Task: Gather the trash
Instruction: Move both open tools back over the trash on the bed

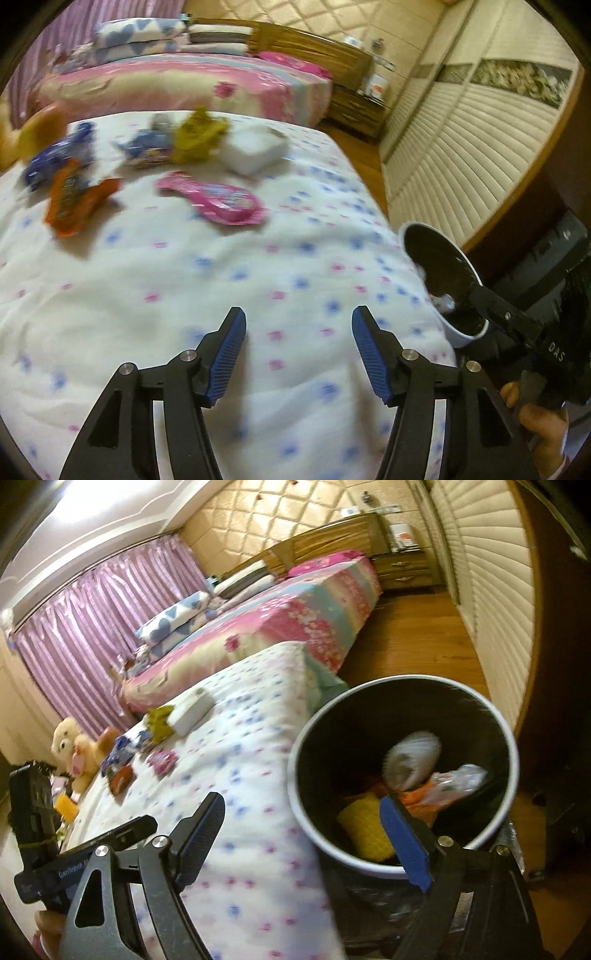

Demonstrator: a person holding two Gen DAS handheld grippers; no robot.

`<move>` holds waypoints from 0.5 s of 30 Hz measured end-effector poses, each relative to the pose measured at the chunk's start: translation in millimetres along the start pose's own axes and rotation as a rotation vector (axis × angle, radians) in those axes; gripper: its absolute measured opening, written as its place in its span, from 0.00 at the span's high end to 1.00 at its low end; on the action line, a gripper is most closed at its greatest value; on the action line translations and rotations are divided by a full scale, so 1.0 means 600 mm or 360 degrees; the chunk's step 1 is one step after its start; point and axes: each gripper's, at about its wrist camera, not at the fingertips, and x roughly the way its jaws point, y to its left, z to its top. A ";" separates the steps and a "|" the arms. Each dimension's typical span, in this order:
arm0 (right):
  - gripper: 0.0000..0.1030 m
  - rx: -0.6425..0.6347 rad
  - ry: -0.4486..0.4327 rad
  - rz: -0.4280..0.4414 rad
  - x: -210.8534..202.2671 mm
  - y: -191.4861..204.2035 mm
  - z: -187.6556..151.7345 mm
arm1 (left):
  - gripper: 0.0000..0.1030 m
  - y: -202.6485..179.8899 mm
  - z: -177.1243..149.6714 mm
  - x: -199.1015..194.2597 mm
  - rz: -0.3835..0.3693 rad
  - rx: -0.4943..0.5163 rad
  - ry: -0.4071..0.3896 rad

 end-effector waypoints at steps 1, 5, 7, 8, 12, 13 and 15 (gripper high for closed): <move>0.15 -0.0021 0.0005 0.0015 0.003 0.010 -0.002 | 0.42 0.014 -0.002 -0.009 0.0021 -0.0024 -0.0011; 0.15 -0.0090 0.0034 0.0072 0.017 0.048 -0.007 | 0.42 0.054 -0.008 -0.033 0.0076 -0.0092 -0.0037; 0.15 -0.0120 0.0047 0.0095 0.024 0.064 -0.009 | 0.42 0.072 -0.011 -0.045 0.0108 -0.0117 -0.0048; 0.15 -0.0136 0.0055 0.0110 0.027 0.072 -0.011 | 0.42 0.079 -0.013 -0.048 0.0119 -0.0128 -0.0051; 0.15 -0.0214 0.0083 0.0146 0.041 0.107 -0.017 | 0.42 0.105 -0.018 -0.068 0.0163 -0.0164 -0.0067; 0.14 -0.0226 0.0090 0.0155 0.045 0.112 -0.018 | 0.42 0.112 -0.020 -0.075 0.0177 -0.0174 -0.0074; 0.14 -0.0245 0.0106 0.0173 0.052 0.124 -0.021 | 0.42 0.123 -0.019 -0.078 0.0184 -0.0186 -0.0081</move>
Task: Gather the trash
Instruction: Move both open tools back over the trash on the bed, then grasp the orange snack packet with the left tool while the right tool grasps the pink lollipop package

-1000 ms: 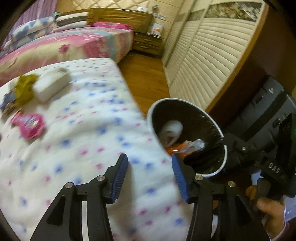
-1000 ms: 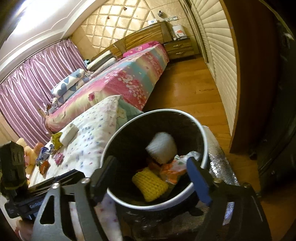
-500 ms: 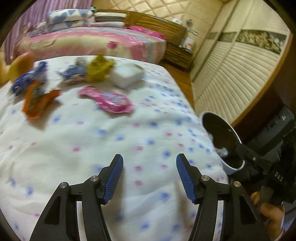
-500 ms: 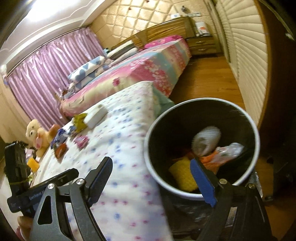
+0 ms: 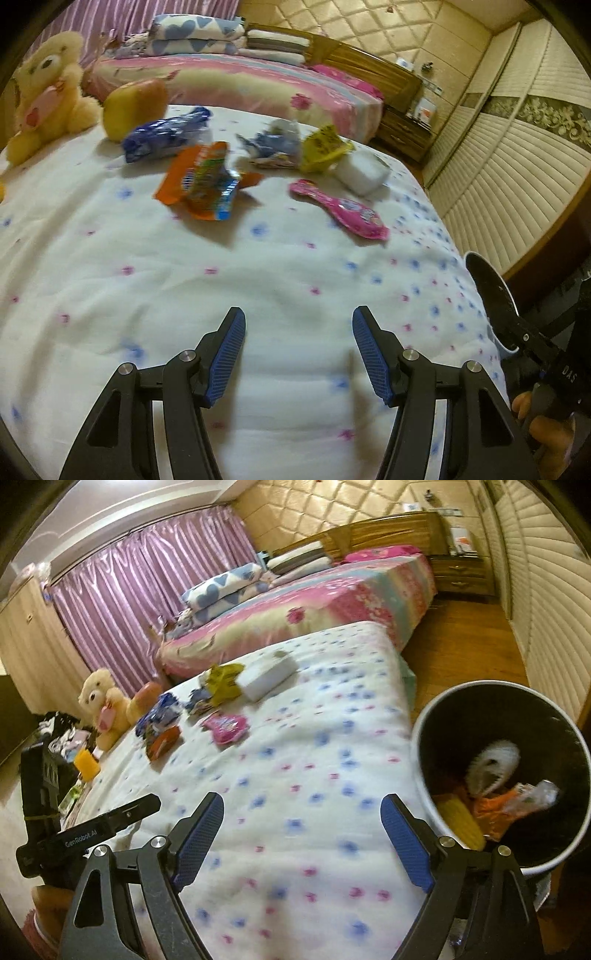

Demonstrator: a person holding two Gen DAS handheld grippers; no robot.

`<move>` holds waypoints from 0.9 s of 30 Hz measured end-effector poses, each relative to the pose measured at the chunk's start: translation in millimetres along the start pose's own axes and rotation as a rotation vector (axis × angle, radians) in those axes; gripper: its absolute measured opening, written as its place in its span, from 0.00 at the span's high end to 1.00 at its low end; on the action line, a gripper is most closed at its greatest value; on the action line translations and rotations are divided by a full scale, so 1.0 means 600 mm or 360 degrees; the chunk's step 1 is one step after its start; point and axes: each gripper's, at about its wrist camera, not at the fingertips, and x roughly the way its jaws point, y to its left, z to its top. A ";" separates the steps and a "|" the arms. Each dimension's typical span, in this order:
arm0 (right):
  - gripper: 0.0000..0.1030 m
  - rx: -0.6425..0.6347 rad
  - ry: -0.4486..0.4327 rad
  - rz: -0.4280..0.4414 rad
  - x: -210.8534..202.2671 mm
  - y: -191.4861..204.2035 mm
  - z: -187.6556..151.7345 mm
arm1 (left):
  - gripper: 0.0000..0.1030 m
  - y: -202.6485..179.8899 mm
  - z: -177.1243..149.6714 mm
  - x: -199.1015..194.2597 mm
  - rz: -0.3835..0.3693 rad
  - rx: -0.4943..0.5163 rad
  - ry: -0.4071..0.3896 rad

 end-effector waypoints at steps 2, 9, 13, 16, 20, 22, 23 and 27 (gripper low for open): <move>0.14 -0.0023 0.0014 0.0019 0.009 0.013 0.000 | 0.42 0.010 0.002 -0.006 0.0014 -0.0011 -0.0012; 0.14 -0.0092 0.0064 0.0066 0.039 0.053 0.001 | 0.42 0.040 0.009 -0.018 0.0054 -0.0037 -0.0038; 0.14 -0.0124 0.0086 0.0088 0.058 0.072 0.005 | 0.41 0.054 0.016 -0.017 0.0077 -0.0050 -0.0041; 0.14 -0.0150 0.0099 0.0104 0.068 0.086 0.009 | 0.41 0.062 0.021 -0.014 0.0086 -0.0051 -0.0039; 0.14 -0.0188 0.0118 0.0121 0.083 0.103 0.015 | 0.41 0.071 0.030 -0.008 0.0102 -0.0050 -0.0036; 0.14 -0.0203 0.0129 0.0126 0.091 0.109 0.018 | 0.41 0.074 0.035 -0.005 0.0109 -0.0042 -0.0036; 0.14 -0.0209 0.0133 0.0128 0.093 0.111 0.020 | 0.40 0.075 0.038 -0.004 0.0116 -0.0036 -0.0038; 0.14 -0.0220 0.0149 0.0133 0.108 0.117 0.027 | 0.38 0.079 0.049 0.005 0.0121 -0.0015 -0.0041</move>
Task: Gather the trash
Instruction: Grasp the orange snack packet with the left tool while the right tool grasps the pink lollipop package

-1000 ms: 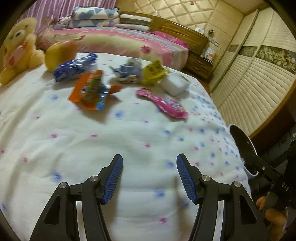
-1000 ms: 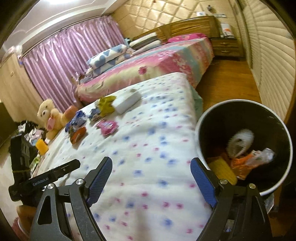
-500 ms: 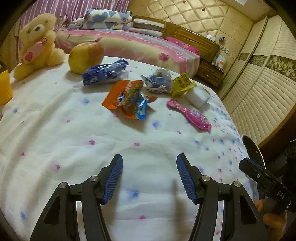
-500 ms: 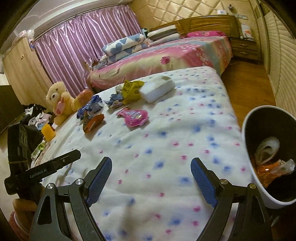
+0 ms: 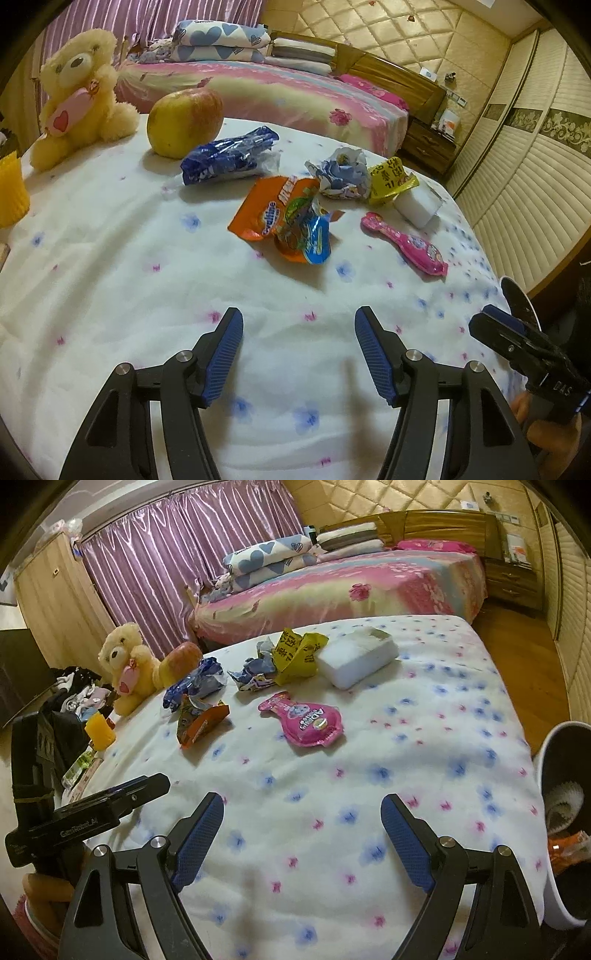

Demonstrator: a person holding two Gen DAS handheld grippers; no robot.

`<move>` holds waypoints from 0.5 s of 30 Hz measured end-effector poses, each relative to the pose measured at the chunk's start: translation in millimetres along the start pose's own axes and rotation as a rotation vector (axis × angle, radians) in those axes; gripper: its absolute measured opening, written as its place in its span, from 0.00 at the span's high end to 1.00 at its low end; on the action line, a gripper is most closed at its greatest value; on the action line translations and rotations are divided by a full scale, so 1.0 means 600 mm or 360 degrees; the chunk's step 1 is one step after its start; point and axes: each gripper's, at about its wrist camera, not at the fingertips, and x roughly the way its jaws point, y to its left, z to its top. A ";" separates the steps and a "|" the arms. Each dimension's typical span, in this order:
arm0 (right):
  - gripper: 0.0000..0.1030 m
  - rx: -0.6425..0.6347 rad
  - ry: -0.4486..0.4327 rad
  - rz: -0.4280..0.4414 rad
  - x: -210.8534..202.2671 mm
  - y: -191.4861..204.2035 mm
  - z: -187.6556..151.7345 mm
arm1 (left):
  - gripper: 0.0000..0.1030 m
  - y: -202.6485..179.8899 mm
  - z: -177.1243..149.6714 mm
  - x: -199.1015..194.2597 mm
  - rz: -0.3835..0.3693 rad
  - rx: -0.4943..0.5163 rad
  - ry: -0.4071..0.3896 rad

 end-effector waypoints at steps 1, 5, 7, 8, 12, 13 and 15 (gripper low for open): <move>0.14 -0.0002 0.0004 0.0000 0.004 0.000 0.003 | 0.38 0.000 0.003 0.003 0.0001 0.0008 0.0000; 0.14 -0.0020 0.0023 -0.0009 0.018 0.000 0.014 | 0.38 -0.003 0.016 0.017 0.0008 0.0046 0.0002; 0.14 -0.0030 0.0038 -0.0011 0.027 0.000 0.022 | 0.38 -0.004 0.024 0.026 0.0021 0.0065 0.0001; 0.14 -0.0037 0.0044 -0.0013 0.031 0.000 0.026 | 0.38 -0.004 0.028 0.032 0.0035 0.0072 -0.0001; 0.14 -0.0051 0.0069 -0.0026 0.050 -0.001 0.039 | 0.38 -0.001 0.045 0.050 0.0052 0.0084 0.0002; 0.14 -0.0053 0.0075 -0.0026 0.055 -0.002 0.043 | 0.38 -0.001 0.050 0.056 0.0058 0.0090 0.0002; 0.14 -0.0054 0.0095 -0.0028 0.066 -0.004 0.049 | 0.37 -0.001 0.059 0.067 0.0064 0.0098 0.0016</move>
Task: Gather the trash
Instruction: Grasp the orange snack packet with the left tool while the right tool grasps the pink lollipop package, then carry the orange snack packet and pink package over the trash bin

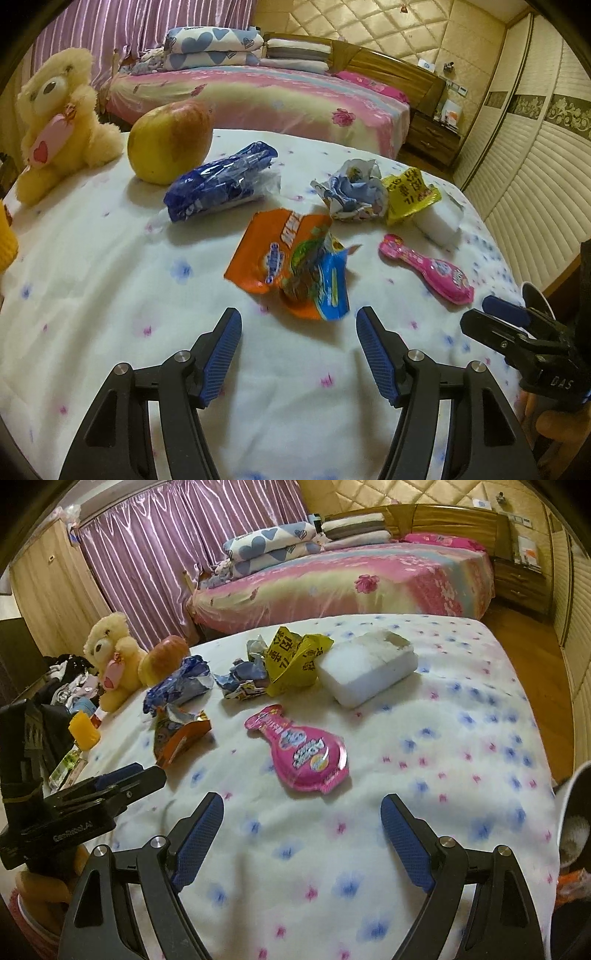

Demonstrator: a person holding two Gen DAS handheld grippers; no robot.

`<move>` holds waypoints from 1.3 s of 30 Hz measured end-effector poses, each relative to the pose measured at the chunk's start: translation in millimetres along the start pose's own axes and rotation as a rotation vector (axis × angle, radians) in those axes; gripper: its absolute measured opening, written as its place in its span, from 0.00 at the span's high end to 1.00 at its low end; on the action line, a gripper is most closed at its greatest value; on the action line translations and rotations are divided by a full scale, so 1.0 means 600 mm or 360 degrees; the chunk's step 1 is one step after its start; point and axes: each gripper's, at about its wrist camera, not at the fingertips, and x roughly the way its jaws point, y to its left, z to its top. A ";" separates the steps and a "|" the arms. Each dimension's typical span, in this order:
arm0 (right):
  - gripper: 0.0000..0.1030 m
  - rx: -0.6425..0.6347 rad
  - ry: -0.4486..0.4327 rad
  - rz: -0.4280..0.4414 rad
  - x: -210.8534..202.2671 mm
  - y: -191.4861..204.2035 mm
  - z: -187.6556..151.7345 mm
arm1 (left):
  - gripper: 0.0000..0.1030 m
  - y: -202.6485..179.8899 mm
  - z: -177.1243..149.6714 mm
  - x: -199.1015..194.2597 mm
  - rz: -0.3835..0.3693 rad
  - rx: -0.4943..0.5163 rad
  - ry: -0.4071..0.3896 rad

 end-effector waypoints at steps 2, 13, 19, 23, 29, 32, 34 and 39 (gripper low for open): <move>0.14 -0.0017 0.0016 -0.0020 0.011 0.001 0.009 | 0.37 0.002 0.007 0.010 0.0005 -0.0002 0.0006; 0.53 -0.0207 0.0066 -0.0187 0.042 0.026 0.026 | 0.69 -0.007 0.026 0.042 0.0002 0.0058 0.0003; 0.55 -0.0165 0.0037 -0.0150 0.029 0.020 0.019 | 0.84 -0.012 0.018 0.029 -0.0036 0.0087 -0.0013; 0.56 -0.0095 0.0011 -0.0101 0.011 0.013 0.008 | 0.86 -0.013 0.005 0.015 -0.0084 0.0057 -0.0006; 0.56 0.0017 -0.0024 -0.0046 -0.020 -0.005 -0.015 | 0.86 -0.029 -0.019 -0.010 -0.0168 0.0040 0.0012; 0.56 0.0074 -0.0047 -0.0041 -0.038 -0.018 -0.028 | 0.86 -0.046 -0.030 -0.022 -0.0202 0.0060 0.0014; 0.56 0.0105 -0.0066 -0.0044 -0.051 -0.027 -0.036 | 0.87 -0.056 -0.034 -0.028 -0.0232 0.0064 0.0016; 0.56 0.0175 -0.0105 -0.0065 -0.081 -0.052 -0.056 | 0.87 -0.088 -0.043 -0.041 -0.0293 0.0104 0.0021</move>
